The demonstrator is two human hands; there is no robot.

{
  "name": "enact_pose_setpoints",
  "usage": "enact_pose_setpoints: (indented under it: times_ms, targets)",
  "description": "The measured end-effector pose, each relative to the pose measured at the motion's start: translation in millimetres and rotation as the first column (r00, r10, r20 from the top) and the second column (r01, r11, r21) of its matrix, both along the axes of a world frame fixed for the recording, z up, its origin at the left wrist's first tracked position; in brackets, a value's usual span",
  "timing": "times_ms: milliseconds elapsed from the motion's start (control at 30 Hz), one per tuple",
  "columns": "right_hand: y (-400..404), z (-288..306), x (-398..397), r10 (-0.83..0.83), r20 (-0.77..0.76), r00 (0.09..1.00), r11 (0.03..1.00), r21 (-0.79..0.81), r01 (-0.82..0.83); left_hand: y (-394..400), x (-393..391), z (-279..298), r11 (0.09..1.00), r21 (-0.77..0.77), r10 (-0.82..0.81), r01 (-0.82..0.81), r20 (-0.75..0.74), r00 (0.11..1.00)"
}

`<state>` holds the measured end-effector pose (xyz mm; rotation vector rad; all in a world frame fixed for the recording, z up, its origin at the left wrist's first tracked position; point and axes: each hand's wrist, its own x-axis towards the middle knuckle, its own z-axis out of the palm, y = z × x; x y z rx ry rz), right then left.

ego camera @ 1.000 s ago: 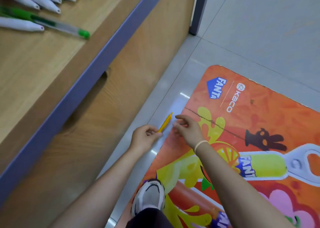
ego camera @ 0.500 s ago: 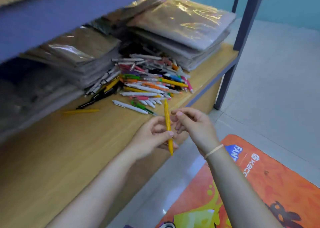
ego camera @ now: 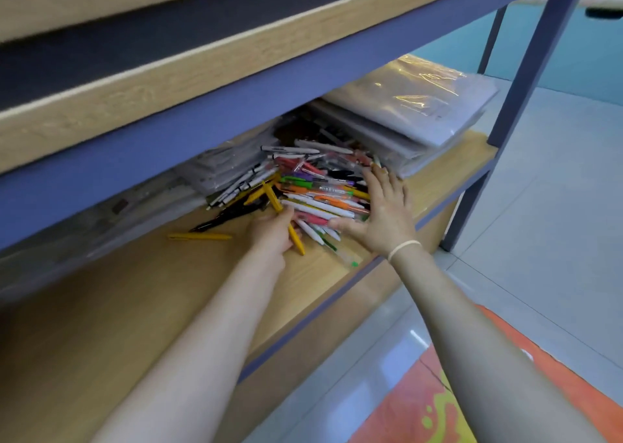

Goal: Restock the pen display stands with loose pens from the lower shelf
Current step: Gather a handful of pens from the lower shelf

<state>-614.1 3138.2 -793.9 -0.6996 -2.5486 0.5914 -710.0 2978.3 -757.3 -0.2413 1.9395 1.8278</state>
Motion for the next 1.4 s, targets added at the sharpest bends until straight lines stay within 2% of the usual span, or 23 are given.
enact_pose_setpoints:
  times_ms: [133,333,500,600,733,867,1033,1200,1400]
  targets:
    - [1.7,-4.7,-2.5,0.009,0.049,0.999,0.999,0.04,-0.011,29.1,-4.3,-8.8,0.997,-0.038,0.061,-0.062,-0.041,0.997]
    - [-0.9,-9.4,-3.3,0.029,0.046,0.999,0.998,0.06,-0.031,41.4,10.1,-6.7,0.987,-0.109,0.109,-0.116,-0.069,0.992]
    - [-1.6,-12.1,-2.8,0.05,0.075,0.996,0.996,0.068,-0.055,58.3,15.9,-3.3,0.994,0.04,0.101,-0.101,-0.006,0.995]
    - [0.3,-13.2,-3.0,0.052,0.059,0.997,0.997,0.061,-0.056,68.5,18.4,-0.1,0.998,0.005,0.056,-0.056,-0.006,0.998]
    - [-0.3,-13.2,-3.7,0.035,0.022,0.999,0.998,0.049,-0.036,70.9,20.3,5.7,0.997,0.077,-0.028,0.026,0.034,0.999]
    - [0.4,-13.5,-2.4,0.047,0.004,0.999,0.999,0.023,-0.047,64.8,15.6,3.1,0.997,0.067,-0.044,0.043,0.014,0.999]
    - [1.3,-11.9,-1.8,0.068,-0.033,0.997,0.998,0.012,-0.067,58.5,11.0,-6.1,0.975,0.217,-0.039,0.037,0.004,0.999]
    - [1.6,-10.1,0.9,0.108,-0.075,0.991,0.992,-0.05,-0.112,60.5,3.9,-10.5,0.951,0.302,-0.067,0.062,0.007,0.998]
    - [4.1,-9.8,1.2,0.141,-0.05,0.989,0.988,-0.047,-0.144,62.0,-3.2,-8.0,0.947,0.31,-0.112,0.079,0.089,0.99]
